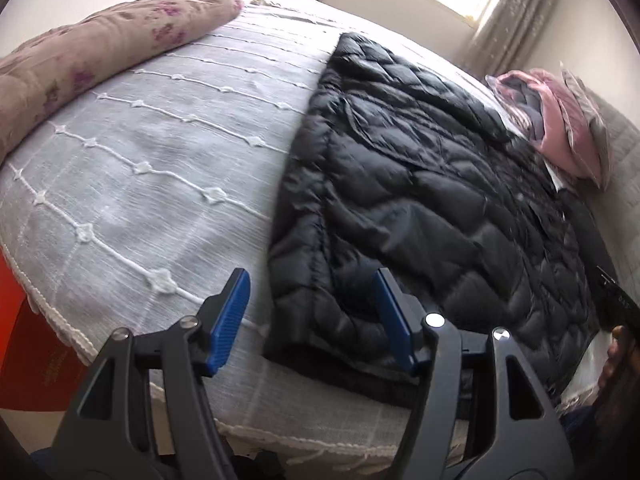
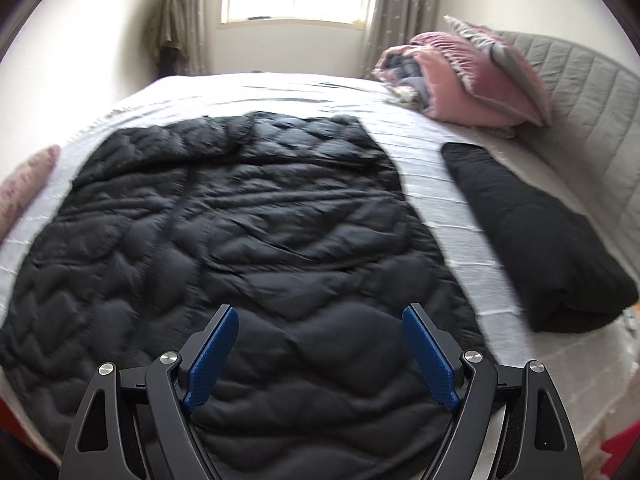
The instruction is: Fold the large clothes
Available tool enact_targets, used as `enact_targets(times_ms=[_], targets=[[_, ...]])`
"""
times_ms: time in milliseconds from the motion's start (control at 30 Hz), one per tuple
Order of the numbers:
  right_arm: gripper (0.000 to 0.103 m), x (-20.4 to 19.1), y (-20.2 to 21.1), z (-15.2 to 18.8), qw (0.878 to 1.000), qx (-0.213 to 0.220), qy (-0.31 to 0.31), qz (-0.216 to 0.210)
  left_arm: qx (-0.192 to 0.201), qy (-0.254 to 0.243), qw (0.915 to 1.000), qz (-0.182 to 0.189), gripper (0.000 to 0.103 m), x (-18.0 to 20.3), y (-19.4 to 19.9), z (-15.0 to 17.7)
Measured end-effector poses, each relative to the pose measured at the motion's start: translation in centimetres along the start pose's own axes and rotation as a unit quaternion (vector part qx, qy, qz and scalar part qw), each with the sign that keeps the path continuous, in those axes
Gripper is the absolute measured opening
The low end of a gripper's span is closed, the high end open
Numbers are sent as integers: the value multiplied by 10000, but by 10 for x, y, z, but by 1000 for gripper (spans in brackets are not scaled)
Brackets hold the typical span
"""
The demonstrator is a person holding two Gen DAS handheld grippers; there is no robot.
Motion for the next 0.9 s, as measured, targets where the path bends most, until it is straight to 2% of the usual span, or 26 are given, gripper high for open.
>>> enact_targets(times_ms=[133, 233, 367, 533, 667, 733, 800, 900], targets=[[85, 37, -7, 10, 9991, -237, -136, 334, -199, 147, 9991, 348, 65, 5, -6, 5], [85, 70, -12, 16, 9959, -557, -697, 165, -228, 306, 9981, 491, 65, 5, -6, 7], [85, 112, -16, 27, 9842, -985, -1470, -10, -238, 617, 9953, 710, 64, 4, -5, 10], [85, 152, -8, 31, 9741, -1009, -2023, -23, -234, 776, 9925, 916, 65, 11, -6, 9], [85, 177, -13, 38, 9629, -1101, -2465, -10, -270, 868, 9919, 883, 64, 13, -9, 9], [85, 179, -20, 44, 9544, -1260, -2688, -310, -261, 955, 9917, 824, 59, 11, -9, 9], [84, 178, -28, 47, 9413, -1439, -2969, -716, -273, 1033, 9912, 778, 49, 10, -11, 9], [75, 179, -31, 47, 9261, -1496, -3305, -1036, -269, 1262, 9877, 886, 47, 7, -11, 10]])
Point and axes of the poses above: each gripper's, at about its wrist camera, not at the fingertips, and y roughly against the way its jaws point, x to its right, z to its underside, the point moved 8 cm from there along -y, roughly the way its jaws point, and after that the axes turned 15 degrees about -y, right-handed, at the moved point
